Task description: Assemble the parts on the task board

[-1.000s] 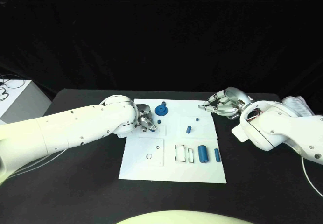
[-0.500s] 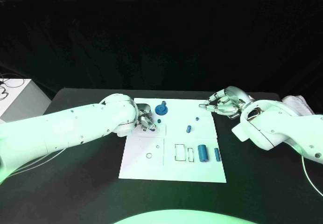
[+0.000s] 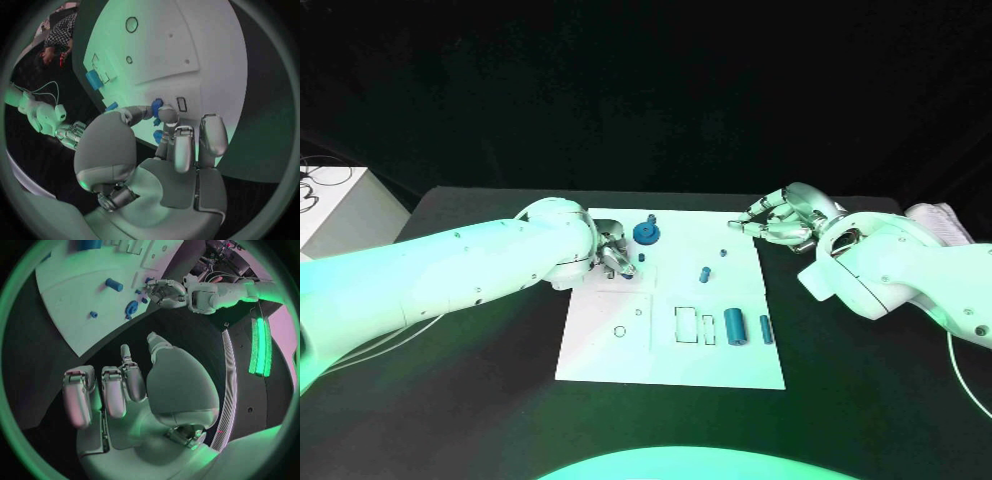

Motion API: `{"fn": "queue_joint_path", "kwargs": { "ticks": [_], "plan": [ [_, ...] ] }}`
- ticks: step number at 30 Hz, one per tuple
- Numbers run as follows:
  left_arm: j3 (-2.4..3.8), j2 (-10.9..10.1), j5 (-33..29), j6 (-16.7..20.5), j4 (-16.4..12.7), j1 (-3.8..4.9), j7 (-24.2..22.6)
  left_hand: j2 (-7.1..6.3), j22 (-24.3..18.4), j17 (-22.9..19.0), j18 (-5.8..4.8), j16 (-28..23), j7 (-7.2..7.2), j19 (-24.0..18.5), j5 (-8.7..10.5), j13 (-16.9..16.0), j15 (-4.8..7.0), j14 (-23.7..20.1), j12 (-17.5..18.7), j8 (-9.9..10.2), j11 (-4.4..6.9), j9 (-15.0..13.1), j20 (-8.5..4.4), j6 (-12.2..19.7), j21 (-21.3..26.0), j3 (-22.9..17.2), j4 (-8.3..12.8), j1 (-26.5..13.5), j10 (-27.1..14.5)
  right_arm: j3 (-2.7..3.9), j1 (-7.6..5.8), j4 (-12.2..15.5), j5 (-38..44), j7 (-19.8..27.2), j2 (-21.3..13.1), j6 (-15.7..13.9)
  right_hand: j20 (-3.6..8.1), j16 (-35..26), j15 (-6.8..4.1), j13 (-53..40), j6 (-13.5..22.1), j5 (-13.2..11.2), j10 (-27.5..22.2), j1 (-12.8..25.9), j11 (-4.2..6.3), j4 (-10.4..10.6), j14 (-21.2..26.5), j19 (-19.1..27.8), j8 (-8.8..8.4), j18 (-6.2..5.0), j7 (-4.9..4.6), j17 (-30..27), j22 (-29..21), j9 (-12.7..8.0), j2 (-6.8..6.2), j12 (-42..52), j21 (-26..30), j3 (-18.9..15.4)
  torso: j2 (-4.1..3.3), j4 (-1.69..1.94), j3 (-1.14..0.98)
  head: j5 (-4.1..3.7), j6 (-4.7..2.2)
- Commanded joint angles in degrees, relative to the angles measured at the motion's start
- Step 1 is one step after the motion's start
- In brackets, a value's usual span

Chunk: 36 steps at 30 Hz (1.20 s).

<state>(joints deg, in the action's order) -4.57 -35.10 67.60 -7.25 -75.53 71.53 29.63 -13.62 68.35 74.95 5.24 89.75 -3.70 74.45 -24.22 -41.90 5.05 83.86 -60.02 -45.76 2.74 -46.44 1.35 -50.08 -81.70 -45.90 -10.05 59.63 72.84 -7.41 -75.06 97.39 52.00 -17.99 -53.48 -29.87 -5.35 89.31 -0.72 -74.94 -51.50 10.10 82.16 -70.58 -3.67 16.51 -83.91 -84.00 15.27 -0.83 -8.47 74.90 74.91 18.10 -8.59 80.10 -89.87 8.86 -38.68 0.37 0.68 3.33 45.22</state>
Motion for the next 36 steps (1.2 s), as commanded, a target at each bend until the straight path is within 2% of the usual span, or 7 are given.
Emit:
{"fn": "queue_joint_path", "kwargs": {
  "ticks": [1,8,12,21,25,36],
  "plan": [
    [-0.52,0.28,-0.79,-3.57,0.3,-0.67,0.97,0.79,-0.04,15.05,-0.54,0.25,2.67,0.42,0.41,-0.02,0.45,6.14,-0.3,-0.03,0.08,-6.37,0.09,-3.31,0.0,-7.11,8.1,-0.1,0.61,0.0,0.05,-0.03,0.13,0.69,-0.04,0.66,-0.2,-0.27,0.35,-6.78,0.31,-0.1,-0.29,0.35,-0.15,0.01,-5.57,-5.92,0.01,0.78,-0.04,13.16,14.97,-0.03,0.03,-0.17,0.04,-0.4,-0.01,-0.02,-0.04,0.0,0.17],
    [-0.52,0.61,-1.01,-3.55,0.71,-0.66,0.97,1.17,-0.07,15.05,-0.55,0.25,2.83,0.44,0.62,0.12,0.52,6.14,-0.29,0.14,0.15,-6.39,0.1,-3.49,0.13,-5.32,7.5,-0.47,0.79,0.0,0.05,-0.03,0.13,0.69,-0.09,0.61,-0.2,-0.32,0.35,-6.73,0.31,-0.09,-0.33,0.33,-0.15,0.0,-5.54,-5.89,0.02,0.76,-0.04,13.06,14.93,-0.03,0.06,-0.23,0.1,-0.41,-0.03,-0.04,-0.07,-0.07,0.32],
    [-0.52,0.7,-1.06,-3.58,0.81,-0.66,0.97,1.41,-0.11,15.05,-0.56,0.25,2.94,0.47,0.71,0.32,0.55,6.14,-0.24,0.39,0.2,-6.39,0.11,-3.62,0.27,-3.33,6.38,-1.19,0.81,0.0,0.05,-0.02,0.13,0.69,-0.11,0.61,-0.2,-0.34,0.35,-6.66,0.31,-0.09,-0.4,0.33,-0.15,-0.01,-5.53,-5.89,0.02,0.77,-0.03,13.01,14.94,-0.03,0.08,-0.31,0.09,-0.43,-0.05,-0.05,-0.05,-0.15,0.4],
    [-0.52,0.81,-1.09,-3.78,0.96,-0.65,0.98,1.38,-0.06,15.05,-0.57,0.25,3.04,0.55,0.76,0.31,0.58,6.14,-0.32,0.51,0.26,-6.41,0.11,-3.79,0.34,-1.76,5.56,-1.65,0.83,0.0,0.05,-0.03,0.14,0.69,-0.1,0.54,-0.2,-0.36,0.35,-6.62,0.32,-0.09,-0.42,0.3,-0.14,-0.02,-5.52,-5.89,0.03,0.77,-0.03,12.98,14.93,-0.03,0.1,-0.35,0.09,-0.46,-0.01,-0.01,-0.03,-0.26,0.61],
    [-0.52,0.89,-1.1,-3.87,1.04,-0.65,0.98,1.5,-0.09,15.05,-0.58,0.25,3.18,0.61,0.85,0.28,0.66,6.14,-0.49,0.67,0.36,-6.44,0.09,-4.13,0.47,0.82,4.24,-2.19,0.83,0.0,0.05,-0.03,0.14,0.69,-0.06,0.5,-0.2,-0.36,0.35,-6.62,0.32,-0.09,-0.42,0.3,-0.14,-0.02,-5.52,-5.89,0.03,0.77,-0.03,12.98,14.93,-0.03,0.1,-0.35,0.09,-0.46,-0.02,0.0,-0.03,-0.31,0.65],
    [-0.51,0.98,-0.88,-4.75,1.14,-0.65,0.97,1.62,-0.11,15.05,-0.58,0.25,3.26,0.7,1.03,0.53,0.72,6.14,-0.54,0.99,0.41,-6.47,-0.01,-4.42,0.64,5.2,2.44,-2.33,0.53,0.0,0.05,0.0,0.48,0.46,-0.08,0.11,-0.2,-0.37,0.34,-6.6,0.31,-0.08,-0.44,0.23,-0.14,-0.06,-5.52,-5.88,0.04,0.76,-0.03,12.97,14.92,-0.03,0.12,-0.37,0.11,-0.47,0.04,0.0,-0.04,-0.36,0.81]
  ]
}}
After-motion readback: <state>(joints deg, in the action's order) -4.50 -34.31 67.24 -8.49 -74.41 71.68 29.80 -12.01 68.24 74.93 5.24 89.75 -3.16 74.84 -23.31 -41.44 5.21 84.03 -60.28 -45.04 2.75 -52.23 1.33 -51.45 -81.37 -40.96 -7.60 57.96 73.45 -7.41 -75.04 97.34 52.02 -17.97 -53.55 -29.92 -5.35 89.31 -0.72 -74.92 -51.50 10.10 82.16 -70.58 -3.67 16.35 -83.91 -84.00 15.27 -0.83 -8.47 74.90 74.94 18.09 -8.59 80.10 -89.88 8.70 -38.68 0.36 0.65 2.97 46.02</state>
